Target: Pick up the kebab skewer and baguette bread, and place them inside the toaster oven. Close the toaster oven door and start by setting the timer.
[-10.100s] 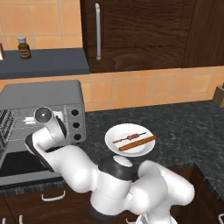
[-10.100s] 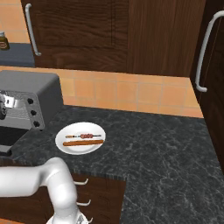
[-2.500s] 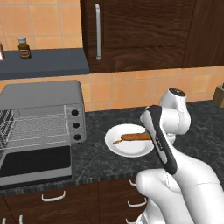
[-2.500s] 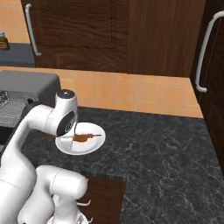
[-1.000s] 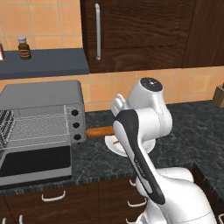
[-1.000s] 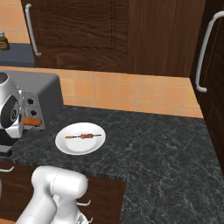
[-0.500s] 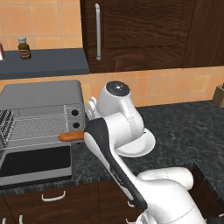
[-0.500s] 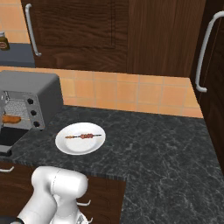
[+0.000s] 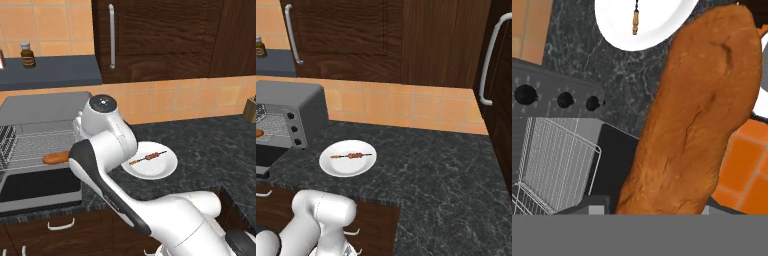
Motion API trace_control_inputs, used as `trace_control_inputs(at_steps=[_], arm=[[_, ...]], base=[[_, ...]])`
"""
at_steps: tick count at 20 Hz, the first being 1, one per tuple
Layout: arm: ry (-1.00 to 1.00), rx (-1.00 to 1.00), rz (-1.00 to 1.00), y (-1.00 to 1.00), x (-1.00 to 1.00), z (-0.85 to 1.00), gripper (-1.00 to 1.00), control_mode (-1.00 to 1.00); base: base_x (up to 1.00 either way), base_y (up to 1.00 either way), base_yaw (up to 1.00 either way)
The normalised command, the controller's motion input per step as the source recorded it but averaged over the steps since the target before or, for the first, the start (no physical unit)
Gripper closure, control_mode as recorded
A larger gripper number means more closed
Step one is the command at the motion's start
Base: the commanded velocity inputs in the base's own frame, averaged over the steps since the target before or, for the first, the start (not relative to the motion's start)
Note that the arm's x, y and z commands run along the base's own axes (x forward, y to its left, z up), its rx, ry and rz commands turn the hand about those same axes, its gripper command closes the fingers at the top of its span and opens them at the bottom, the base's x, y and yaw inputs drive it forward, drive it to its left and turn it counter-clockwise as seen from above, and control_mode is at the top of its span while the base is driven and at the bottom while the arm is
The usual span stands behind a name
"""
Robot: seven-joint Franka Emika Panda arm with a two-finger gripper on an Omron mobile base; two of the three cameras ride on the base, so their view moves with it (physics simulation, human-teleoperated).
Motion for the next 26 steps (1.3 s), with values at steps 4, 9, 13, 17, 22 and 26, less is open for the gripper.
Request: trace_control_inputs(at_steps=[4, 9, 13, 17, 22, 26], arm=[[0.0, 0.0, 0.0, 0.36, 0.57, 0.0, 1.0, -1.0], [0.0, 0.0, -0.08, 0.42, 0.7, -0.02, 1.0, -1.0], [0.0, 0.0, -0.15, 0.41, 0.59, -0.11, 1.0, -1.0], [0.0, 0.0, -0.1, 0.35, 0.45, -0.11, 1.0, -1.0], [0.0, 0.0, 0.0, 0.38, 0.34, -0.29, 1.0, -1.0], [0.0, 0.0, 0.0, 0.23, 0.53, -0.23, 1.0, -1.0]], base=[[0.0, 0.0, 0.0], [0.0, 0.0, 0.0], [0.0, 0.0, 0.0], [0.0, 0.0, 0.0], [0.0, 0.0, 0.0], [0.0, 0.0, 0.0]])
